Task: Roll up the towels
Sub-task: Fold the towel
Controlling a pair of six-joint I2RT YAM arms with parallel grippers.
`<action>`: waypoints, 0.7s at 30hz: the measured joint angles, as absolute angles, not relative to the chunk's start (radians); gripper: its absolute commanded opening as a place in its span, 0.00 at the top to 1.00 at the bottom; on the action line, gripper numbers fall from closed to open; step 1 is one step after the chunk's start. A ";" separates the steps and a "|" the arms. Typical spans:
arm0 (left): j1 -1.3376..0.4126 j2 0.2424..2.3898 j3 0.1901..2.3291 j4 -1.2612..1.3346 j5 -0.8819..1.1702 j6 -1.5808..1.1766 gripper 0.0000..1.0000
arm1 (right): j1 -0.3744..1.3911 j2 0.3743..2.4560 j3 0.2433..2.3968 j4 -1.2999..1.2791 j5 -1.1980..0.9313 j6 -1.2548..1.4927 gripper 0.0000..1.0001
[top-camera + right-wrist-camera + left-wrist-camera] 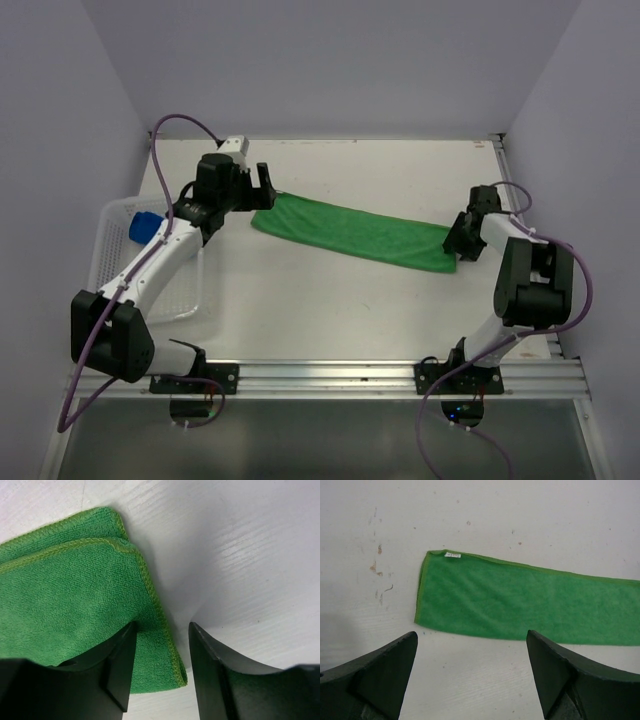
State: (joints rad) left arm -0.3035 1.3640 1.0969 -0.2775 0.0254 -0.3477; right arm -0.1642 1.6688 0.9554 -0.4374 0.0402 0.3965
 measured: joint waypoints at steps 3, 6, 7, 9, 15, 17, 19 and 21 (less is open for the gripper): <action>-0.303 1.366 1.097 -0.278 0.022 -0.347 0.06 | -0.138 1.679 0.964 -0.445 0.089 0.381 0.62; -0.303 1.366 1.097 -0.278 0.021 -0.348 0.06 | -0.129 1.690 0.973 -0.448 0.099 0.381 0.71; -0.303 1.366 1.097 -0.278 0.021 -0.348 0.06 | -0.129 1.693 0.976 -0.448 0.098 0.381 0.73; -0.303 1.366 1.097 -0.278 0.022 -0.348 0.06 | -0.124 1.695 0.979 -0.448 0.096 0.384 0.81; -0.303 1.366 1.097 -0.278 0.022 -0.348 0.06 | -0.116 1.698 0.992 -0.468 0.110 0.385 1.00; -0.303 1.366 1.097 -0.278 0.022 -0.348 0.06 | -0.117 1.698 1.000 -0.498 0.136 0.385 1.00; -0.303 1.366 1.097 -0.278 0.022 -0.348 0.06 | -0.118 1.698 1.009 -0.533 0.165 0.384 1.00; -0.303 1.366 1.097 -0.278 0.022 -0.347 0.06 | -0.119 1.698 1.023 -0.585 0.204 0.384 1.00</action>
